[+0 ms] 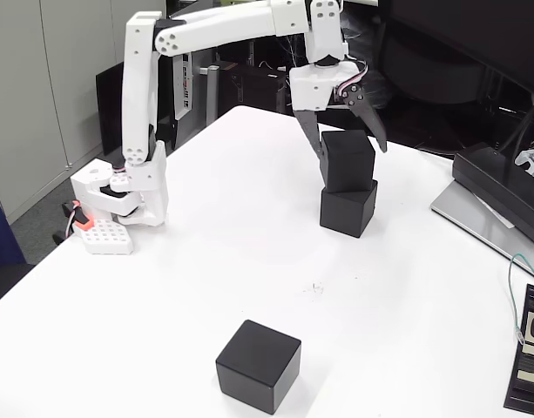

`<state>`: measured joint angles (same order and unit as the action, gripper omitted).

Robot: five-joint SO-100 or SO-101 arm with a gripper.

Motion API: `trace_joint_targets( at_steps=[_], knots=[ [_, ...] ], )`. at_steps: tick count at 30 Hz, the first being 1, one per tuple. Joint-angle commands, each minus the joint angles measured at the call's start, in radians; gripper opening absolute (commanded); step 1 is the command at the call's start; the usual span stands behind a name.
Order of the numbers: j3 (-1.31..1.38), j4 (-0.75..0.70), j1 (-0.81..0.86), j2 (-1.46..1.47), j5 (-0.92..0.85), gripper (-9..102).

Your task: Stack the 3 blocks

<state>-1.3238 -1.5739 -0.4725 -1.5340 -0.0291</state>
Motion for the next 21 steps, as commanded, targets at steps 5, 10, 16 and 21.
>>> trace_joint_targets(
  at_steps=[5, 10, 16, 21],
  knots=[
    [0.038, -0.008, 0.207, -0.055, -0.143, 33],
    [0.026, -0.008, 0.417, -0.06, -0.268, 33],
    [0.025, -0.006, 0.683, -0.055, -0.436, 33],
    [0.023, -0.003, 0.864, -0.054, -0.552, 33]
  ],
)
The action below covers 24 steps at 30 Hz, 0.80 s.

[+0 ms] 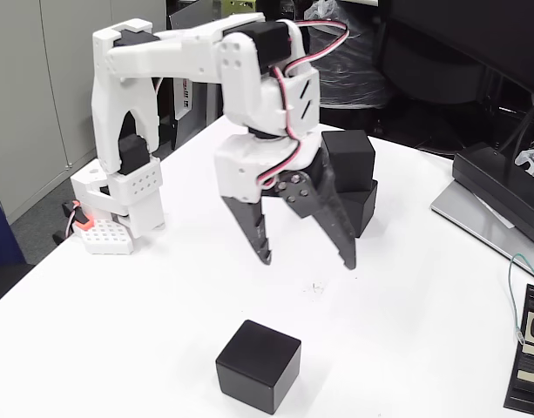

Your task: Stack the 3 blocks

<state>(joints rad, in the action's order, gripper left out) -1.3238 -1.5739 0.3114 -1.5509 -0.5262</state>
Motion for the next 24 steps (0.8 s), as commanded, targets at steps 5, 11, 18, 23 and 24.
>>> trace_joint_targets(
  at_steps=[5, 11, 18, 23, 24],
  knots=[
    [0.021, 0.003, 0.201, -0.034, -0.167, 33],
    [0.025, 0.006, 0.261, 0.089, -0.232, 33],
    [0.035, 0.072, 0.256, 0.199, -0.224, 33],
    [0.021, 0.175, 0.256, 0.202, -0.224, 34],
    [0.02, 0.183, 0.256, 0.202, -0.224, 34]
  ],
)
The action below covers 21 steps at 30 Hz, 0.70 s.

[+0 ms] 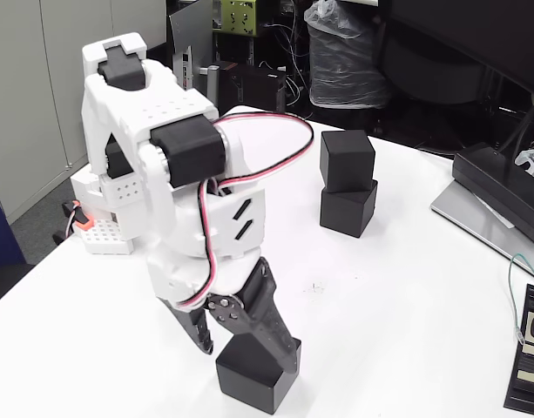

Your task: Stack the 3 blocks

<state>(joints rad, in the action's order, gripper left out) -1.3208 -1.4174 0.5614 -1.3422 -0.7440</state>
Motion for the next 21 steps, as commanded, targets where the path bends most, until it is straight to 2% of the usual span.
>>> trace_joint_targets(
  at_steps=[1, 13, 21],
  knots=[
    [0.015, 0.029, 0.006, -0.006, -0.006, 34],
    [-0.138, 0.044, 0.0, -0.005, -0.006, 33],
    [-0.147, 0.072, -0.089, -0.005, -0.005, 33]
  ],
)
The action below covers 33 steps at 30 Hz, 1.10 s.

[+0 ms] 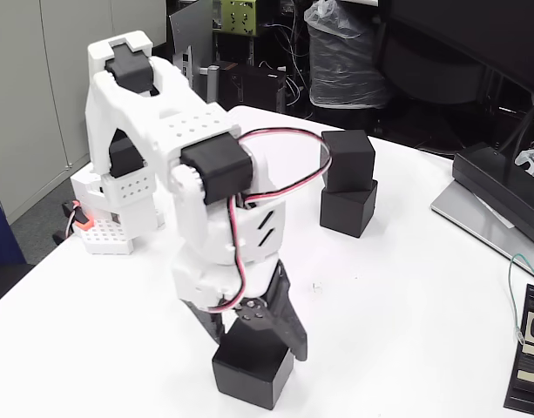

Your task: Stack the 3 blocks

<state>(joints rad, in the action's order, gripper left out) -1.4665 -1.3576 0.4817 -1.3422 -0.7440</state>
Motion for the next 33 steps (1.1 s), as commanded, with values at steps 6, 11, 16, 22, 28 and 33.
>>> trace_joint_targets(
  at_steps=[6, 11, 16, 22, 28, 33],
  knots=[
    [-0.002, 0.015, -0.014, -0.005, -0.005, 33],
    [-0.002, 0.015, -0.014, -0.005, -0.005, 26],
    [-0.002, 0.015, -0.011, -0.005, -0.005, 13],
    [0.003, 0.006, -0.017, -0.009, -0.005, 6],
    [0.031, 0.0, -0.029, -0.023, 0.051, 6],
    [0.091, -0.064, -0.115, -0.023, 0.077, 6]
  ],
)
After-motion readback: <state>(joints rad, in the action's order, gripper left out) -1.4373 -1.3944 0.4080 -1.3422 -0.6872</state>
